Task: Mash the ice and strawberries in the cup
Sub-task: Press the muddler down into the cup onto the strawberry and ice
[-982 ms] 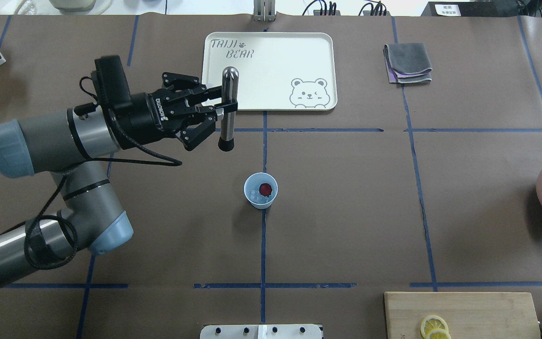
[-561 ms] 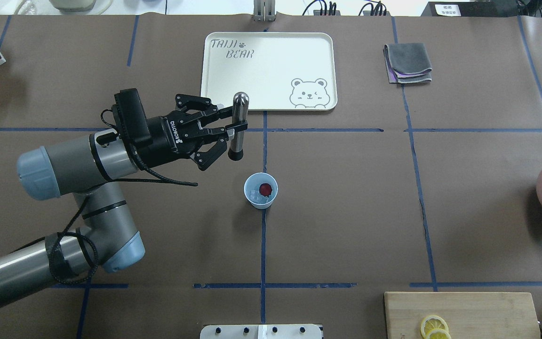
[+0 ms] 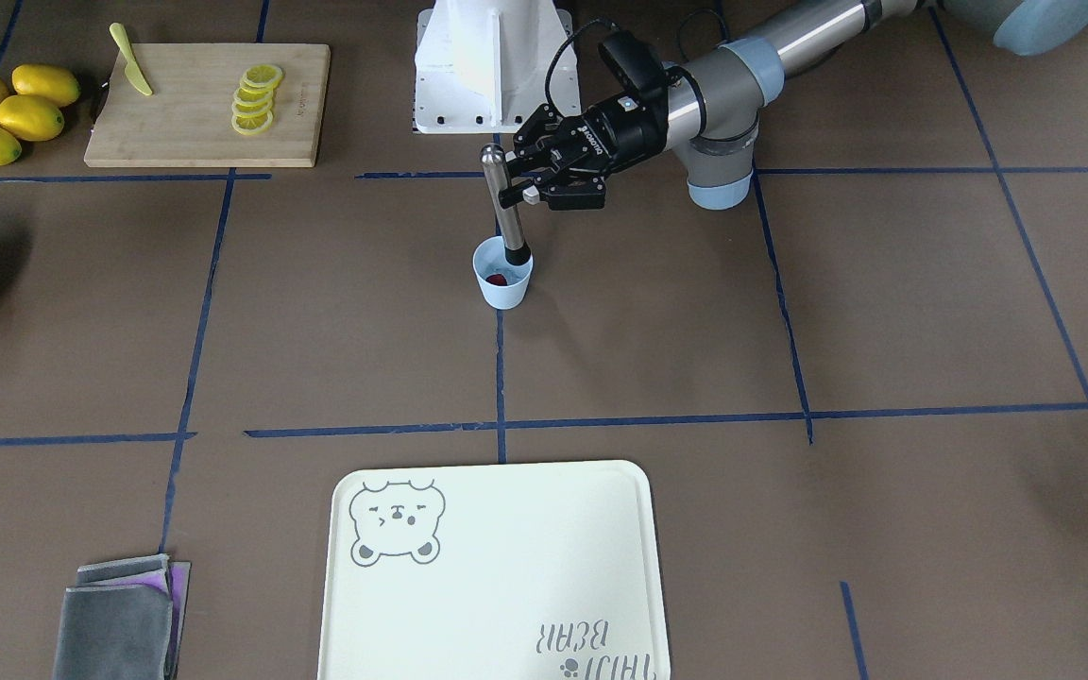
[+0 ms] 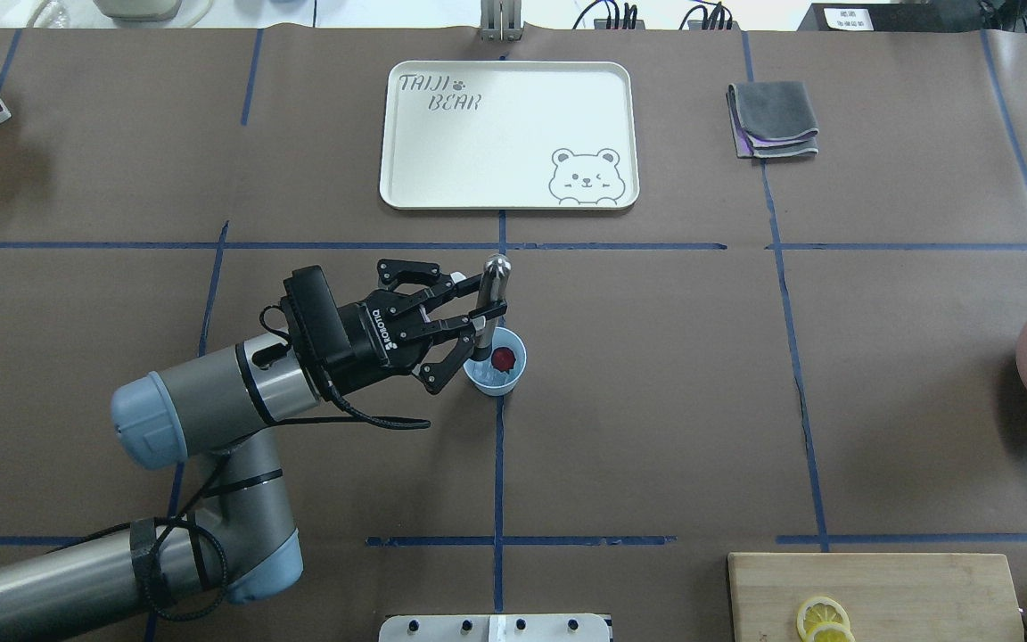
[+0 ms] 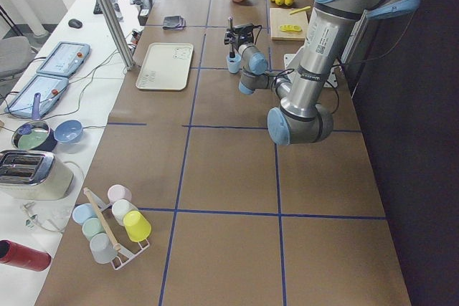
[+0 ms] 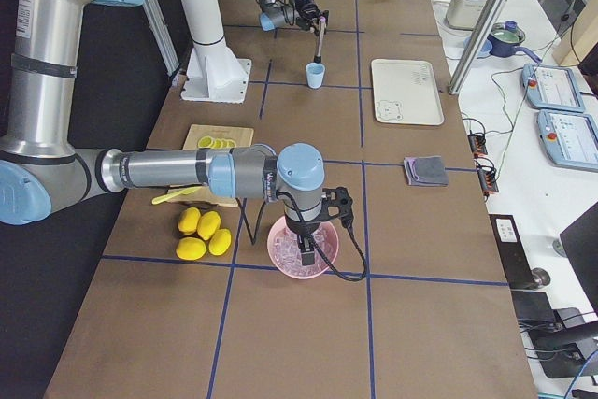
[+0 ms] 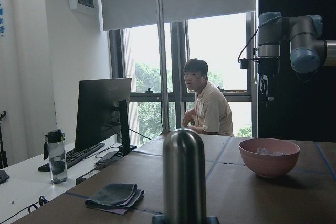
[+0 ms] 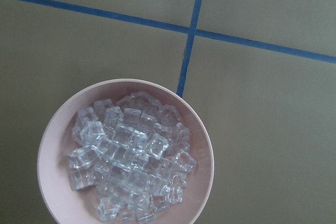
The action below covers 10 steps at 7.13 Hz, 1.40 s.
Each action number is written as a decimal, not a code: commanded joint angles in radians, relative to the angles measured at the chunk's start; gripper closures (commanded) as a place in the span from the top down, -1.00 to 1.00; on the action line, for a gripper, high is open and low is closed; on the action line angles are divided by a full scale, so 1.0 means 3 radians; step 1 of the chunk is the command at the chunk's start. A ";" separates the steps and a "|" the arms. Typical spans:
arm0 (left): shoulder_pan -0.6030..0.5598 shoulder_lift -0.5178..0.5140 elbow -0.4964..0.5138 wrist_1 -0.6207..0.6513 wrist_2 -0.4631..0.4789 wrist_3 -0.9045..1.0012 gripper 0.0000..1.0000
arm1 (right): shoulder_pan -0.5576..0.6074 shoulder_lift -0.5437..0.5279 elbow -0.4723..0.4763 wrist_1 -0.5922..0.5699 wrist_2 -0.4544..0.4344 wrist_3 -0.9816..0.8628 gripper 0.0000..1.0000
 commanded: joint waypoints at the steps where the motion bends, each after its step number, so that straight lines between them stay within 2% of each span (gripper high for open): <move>1: 0.0123 -0.0005 0.0054 0.0003 0.0236 0.0010 -1.00 | -0.0004 0.0005 -0.0007 0.0000 0.0000 0.0004 0.99; 7: 0.0149 -0.0087 0.0346 -0.0007 0.0242 0.0108 -1.00 | -0.0004 0.0000 -0.0037 -0.0005 -0.0005 0.0004 0.99; 10: 0.0103 -0.0087 0.0214 0.0008 0.0227 0.0097 -1.00 | -0.0004 0.0000 -0.0043 -0.0005 0.0000 0.0004 0.99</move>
